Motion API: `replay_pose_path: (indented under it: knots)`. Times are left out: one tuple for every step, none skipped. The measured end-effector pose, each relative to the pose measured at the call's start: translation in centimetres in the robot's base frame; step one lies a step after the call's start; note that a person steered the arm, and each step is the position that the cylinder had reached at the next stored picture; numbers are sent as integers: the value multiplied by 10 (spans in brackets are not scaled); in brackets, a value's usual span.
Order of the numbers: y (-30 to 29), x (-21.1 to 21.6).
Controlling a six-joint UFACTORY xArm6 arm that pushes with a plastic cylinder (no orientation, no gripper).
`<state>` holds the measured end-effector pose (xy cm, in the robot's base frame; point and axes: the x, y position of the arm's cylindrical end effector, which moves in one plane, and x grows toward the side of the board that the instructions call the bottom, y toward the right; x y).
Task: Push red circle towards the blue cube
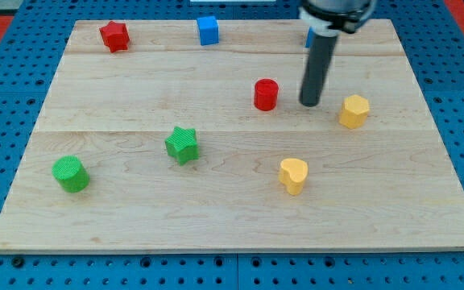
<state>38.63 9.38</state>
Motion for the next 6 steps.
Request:
replay_pose_path:
  knots:
    - [-41, 0]
    - [-106, -7]
    - [-135, -26]
    - [-153, -41]
    - [-157, -48]
    - [-184, -60]
